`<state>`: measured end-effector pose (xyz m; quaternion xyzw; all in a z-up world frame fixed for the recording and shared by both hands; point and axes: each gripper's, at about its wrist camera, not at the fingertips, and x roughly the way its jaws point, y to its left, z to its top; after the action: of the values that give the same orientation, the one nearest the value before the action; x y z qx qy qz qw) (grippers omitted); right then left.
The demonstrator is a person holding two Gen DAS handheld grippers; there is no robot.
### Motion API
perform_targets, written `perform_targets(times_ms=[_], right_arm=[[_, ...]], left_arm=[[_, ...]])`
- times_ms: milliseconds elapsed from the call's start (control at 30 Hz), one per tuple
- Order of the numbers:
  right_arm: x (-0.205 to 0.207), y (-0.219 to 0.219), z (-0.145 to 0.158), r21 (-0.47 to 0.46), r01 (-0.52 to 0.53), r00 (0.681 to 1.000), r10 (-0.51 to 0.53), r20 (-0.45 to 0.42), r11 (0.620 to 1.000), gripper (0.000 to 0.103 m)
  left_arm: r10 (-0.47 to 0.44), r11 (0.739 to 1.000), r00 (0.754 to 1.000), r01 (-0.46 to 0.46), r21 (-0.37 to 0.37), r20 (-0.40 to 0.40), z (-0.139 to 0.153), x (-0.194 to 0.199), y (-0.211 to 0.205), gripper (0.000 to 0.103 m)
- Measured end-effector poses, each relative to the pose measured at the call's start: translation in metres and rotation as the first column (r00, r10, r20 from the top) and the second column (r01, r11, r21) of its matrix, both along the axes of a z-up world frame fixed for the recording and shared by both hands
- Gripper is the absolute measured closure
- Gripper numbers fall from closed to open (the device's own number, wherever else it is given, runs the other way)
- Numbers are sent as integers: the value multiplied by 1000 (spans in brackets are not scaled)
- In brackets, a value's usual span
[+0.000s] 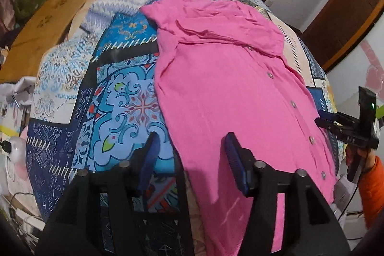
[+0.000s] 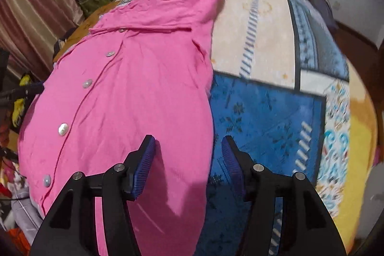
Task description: Fold small clothes
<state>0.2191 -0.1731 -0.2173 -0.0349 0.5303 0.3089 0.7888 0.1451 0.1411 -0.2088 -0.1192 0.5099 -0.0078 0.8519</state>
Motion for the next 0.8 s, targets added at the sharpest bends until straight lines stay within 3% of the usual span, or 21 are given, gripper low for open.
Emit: perform_targets(times_ms=[33,67,100,133,167,233,300,433,533,633,800], right_arm=[[4,-2,-2,21,15,1000,-14,-21,1000,50],[9,-2,-4,37,25,999,-23,-45,999,50],[13,0,-5,49,22,998,-19,-60,999,55],[14,3,-6,65,10,998,-5,-65,998,67],[16,8,-5,78,-11,998,16,-63,997,73],[20,19,-4,68,-40,998,43,-44,997,94],[29,33,-1,58,-73,997,74,-12,996,95],[60,64,4,47,-72,997,70,38,996,95],[71,75,8,32,-35,997,33,71,999,91],[68,70,16,27,-15,997,13,71,1000,88],[41,42,22,22,-24,998,23,57,999,67]], left_arm=[[-2,1000,1000,2,3,8,0,-1,-2,61],[-2,1000,1000,2,0,15,1,0,-3,74],[-3,1000,1000,3,-11,18,1,1,-3,88],[-5,1000,1000,6,-30,15,0,4,-2,94],[-5,999,1000,6,-39,12,0,8,0,97],[-13,1000,1000,14,-24,12,0,18,1,97],[-16,999,1000,15,35,9,-2,33,3,97],[36,996,999,-35,86,0,-9,72,21,97],[62,997,998,-61,46,-27,-13,94,38,97],[74,997,996,-74,2,-41,-9,91,46,95],[32,999,998,-31,21,-45,-1,51,37,71]])
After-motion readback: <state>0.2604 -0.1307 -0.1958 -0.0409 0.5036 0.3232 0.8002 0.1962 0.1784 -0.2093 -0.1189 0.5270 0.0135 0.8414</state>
